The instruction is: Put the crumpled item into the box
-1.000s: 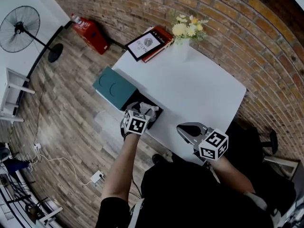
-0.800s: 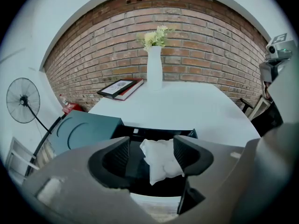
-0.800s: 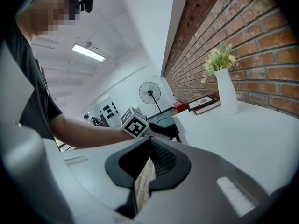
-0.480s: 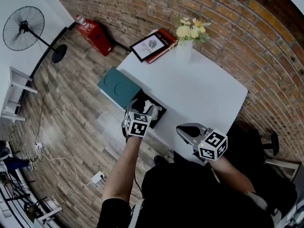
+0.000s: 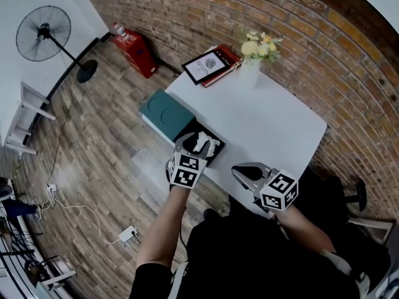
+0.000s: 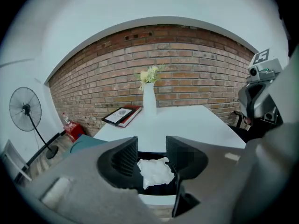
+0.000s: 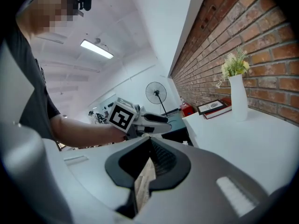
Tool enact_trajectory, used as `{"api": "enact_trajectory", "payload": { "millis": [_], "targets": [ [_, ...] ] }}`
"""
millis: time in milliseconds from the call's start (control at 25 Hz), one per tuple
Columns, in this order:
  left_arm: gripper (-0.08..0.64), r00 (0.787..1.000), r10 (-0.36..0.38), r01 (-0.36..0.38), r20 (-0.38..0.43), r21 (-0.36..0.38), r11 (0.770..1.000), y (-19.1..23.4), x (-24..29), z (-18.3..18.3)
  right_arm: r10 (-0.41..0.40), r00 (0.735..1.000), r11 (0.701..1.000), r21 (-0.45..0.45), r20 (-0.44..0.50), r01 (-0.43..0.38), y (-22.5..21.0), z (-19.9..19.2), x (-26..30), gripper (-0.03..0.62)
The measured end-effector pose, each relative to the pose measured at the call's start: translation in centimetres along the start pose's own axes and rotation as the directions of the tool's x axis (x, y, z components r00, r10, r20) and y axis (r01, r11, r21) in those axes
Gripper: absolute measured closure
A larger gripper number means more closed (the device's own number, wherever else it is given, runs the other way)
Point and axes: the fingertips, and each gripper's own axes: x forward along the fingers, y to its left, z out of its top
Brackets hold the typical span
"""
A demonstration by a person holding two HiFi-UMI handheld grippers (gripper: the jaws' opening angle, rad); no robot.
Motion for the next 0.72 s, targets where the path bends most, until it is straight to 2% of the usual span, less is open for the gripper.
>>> {"api": "enact_trajectory", "payload": {
  "millis": [120, 200, 320, 400, 600, 720],
  "targets": [
    [0.473, 0.997, -0.011, 0.008, 0.082, 0.028, 1.0, -0.5, -1.9, 1.7, -0.002, 1.0, 1.0, -0.017, 0.002, 0.002, 0.5, 0.3, 0.1, 0.592],
    [0.543, 0.99, -0.019, 0.017, 0.137, 0.017, 1.0, -0.7, -3.6, 2.9, -0.004, 1.0, 1.0, -0.029, 0.005, 0.004, 0.8, 0.6, 0.1, 0.592],
    [0.554, 0.974, -0.06, 0.072, 0.216, -0.045, 0.996, -1.1, -6.2, 4.2, -0.004, 1.0, 0.999, -0.047, 0.009, 0.004, 1.5, 1.1, 0.2, 0.592],
    [0.554, 0.966, -0.081, 0.098, 0.247, -0.06, 0.993, -1.7, -7.8, 4.6, 0.001, 1.0, 0.998, -0.059, 0.01, 0.0, 2.2, 1.4, 0.3, 0.592],
    [0.554, 0.943, -0.057, 0.063, 0.327, -0.008, 0.998, -1.9, -12.0, 5.2, 0.022, 1.0, 0.996, -0.087, 0.017, -0.021, 4.5, 2.4, 1.3, 0.592],
    [0.554, 0.927, -0.038, 0.052, 0.372, -0.03, 0.998, -1.8, -15.2, 5.4, 0.027, 0.999, 0.994, -0.109, 0.03, -0.023, 5.9, 3.1, 1.9, 0.592]
  ]
}}
